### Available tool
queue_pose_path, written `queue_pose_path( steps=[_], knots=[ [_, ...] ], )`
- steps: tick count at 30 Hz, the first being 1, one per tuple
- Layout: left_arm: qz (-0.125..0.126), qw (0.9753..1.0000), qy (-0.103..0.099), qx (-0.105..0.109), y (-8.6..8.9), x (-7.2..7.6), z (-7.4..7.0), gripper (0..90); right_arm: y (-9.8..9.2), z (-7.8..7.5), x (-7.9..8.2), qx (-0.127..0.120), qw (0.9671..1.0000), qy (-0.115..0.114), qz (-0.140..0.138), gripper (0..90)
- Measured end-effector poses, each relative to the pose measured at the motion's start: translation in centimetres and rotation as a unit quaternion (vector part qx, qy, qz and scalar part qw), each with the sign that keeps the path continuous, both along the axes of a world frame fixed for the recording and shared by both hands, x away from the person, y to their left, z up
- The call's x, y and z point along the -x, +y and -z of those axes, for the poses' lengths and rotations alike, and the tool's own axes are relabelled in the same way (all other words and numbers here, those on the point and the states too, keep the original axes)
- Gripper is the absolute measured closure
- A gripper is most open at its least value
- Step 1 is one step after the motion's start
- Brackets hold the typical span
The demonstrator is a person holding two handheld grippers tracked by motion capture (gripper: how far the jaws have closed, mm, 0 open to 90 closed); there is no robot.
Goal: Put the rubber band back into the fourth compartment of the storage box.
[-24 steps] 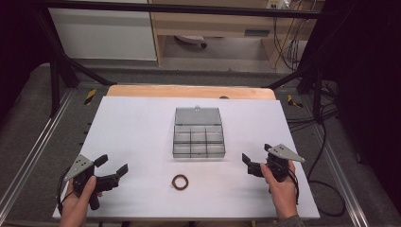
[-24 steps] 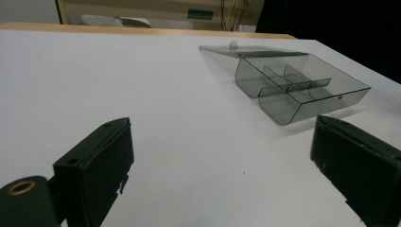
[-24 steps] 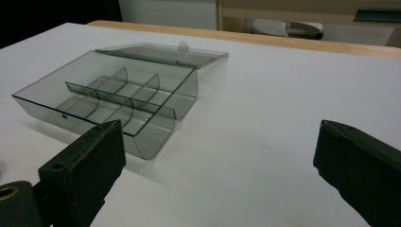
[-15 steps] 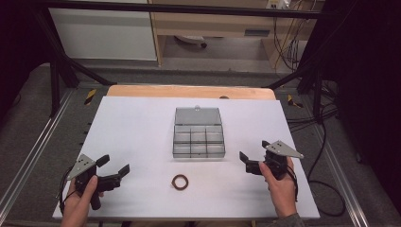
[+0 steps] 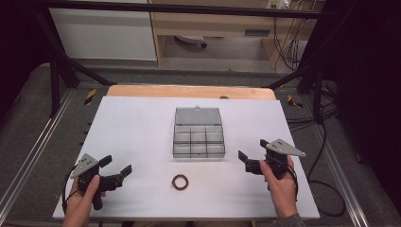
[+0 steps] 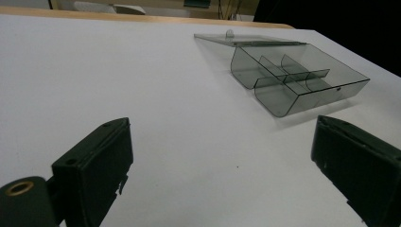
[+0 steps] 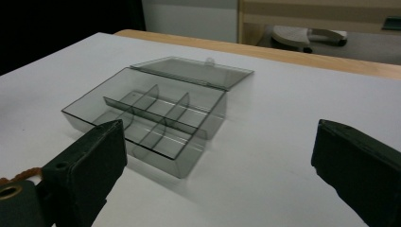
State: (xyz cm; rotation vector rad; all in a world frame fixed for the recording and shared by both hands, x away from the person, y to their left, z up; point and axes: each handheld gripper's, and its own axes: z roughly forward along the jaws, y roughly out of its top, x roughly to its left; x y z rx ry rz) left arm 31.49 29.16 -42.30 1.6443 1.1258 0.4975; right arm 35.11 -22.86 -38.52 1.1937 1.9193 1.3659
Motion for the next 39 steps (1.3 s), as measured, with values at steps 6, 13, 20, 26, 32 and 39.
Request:
queue_pose_path(
  steps=[6,13,20,26,32,39],
  knots=[
    [0.000,0.9999,0.007,-0.009,-0.1,0.0,0.2,5.8,3.3,-0.5,-1.0,0.012,0.9990,0.008,-0.041,4.4],
    [0.000,0.9998,0.013,-0.017,-0.1,0.0,0.4,6.0,5.7,-0.1,-1.8,0.016,0.9977,0.022,-0.062,4.1],
    [-0.002,0.9998,0.009,-0.017,-0.1,-0.1,0.3,6.2,7.0,0.4,-2.0,0.019,0.9965,0.029,-0.076,3.8],
    [0.000,0.9997,0.009,-0.021,-0.3,-0.1,0.2,6.1,8.2,1.0,-1.9,0.023,0.9948,0.036,-0.092,3.6],
    [0.004,0.9995,0.009,-0.028,-0.4,0.0,0.2,6.2,9.6,1.5,-1.4,0.036,0.9928,0.042,-0.106,3.5],
    [0.005,0.9996,0.012,-0.026,-0.4,0.0,0.2,6.2,11.0,2.1,-1.1,0.033,0.9910,0.054,-0.118,3.6]
  ],
)
